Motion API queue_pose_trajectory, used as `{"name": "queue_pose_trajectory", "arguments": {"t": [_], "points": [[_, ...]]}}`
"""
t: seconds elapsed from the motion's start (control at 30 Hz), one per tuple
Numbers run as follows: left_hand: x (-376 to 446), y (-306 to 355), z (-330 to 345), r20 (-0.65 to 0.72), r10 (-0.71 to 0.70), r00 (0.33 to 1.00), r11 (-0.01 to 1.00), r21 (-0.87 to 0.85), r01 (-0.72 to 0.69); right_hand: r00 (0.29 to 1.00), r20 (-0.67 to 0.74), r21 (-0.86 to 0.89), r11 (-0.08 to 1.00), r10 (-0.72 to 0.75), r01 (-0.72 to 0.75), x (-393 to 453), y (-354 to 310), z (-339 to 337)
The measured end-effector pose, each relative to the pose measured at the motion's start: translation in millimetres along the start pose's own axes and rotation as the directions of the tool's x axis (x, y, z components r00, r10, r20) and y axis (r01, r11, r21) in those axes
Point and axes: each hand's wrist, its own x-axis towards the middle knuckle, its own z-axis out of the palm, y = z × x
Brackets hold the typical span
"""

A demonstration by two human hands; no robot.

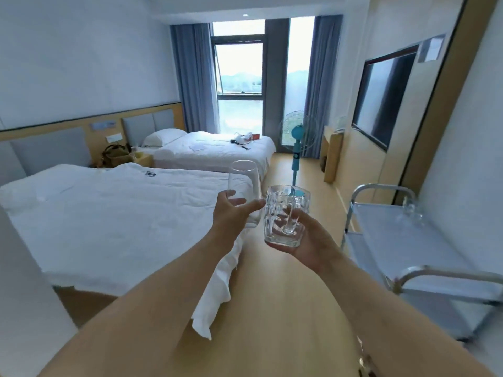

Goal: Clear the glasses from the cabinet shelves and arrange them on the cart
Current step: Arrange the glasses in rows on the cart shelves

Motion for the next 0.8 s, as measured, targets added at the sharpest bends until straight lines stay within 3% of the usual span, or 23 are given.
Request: {"name": "queue_pose_trajectory", "arguments": {"t": [0.33, 0.8], "points": [[93.8, -35.6, 137.5, 0.292, -0.040, 0.956, 0.997, -0.054, 0.058, 0.928, -0.355, -0.047, 0.994, -0.113, 0.103, 15.3, -37.9, -113.5], [222.1, -79.8, 356.5, 0.462, -0.131, 0.877, 0.991, 0.037, 0.129, 0.862, -0.481, -0.027, 0.985, -0.160, 0.168, 88.8, -137.7, -317.4]]}}
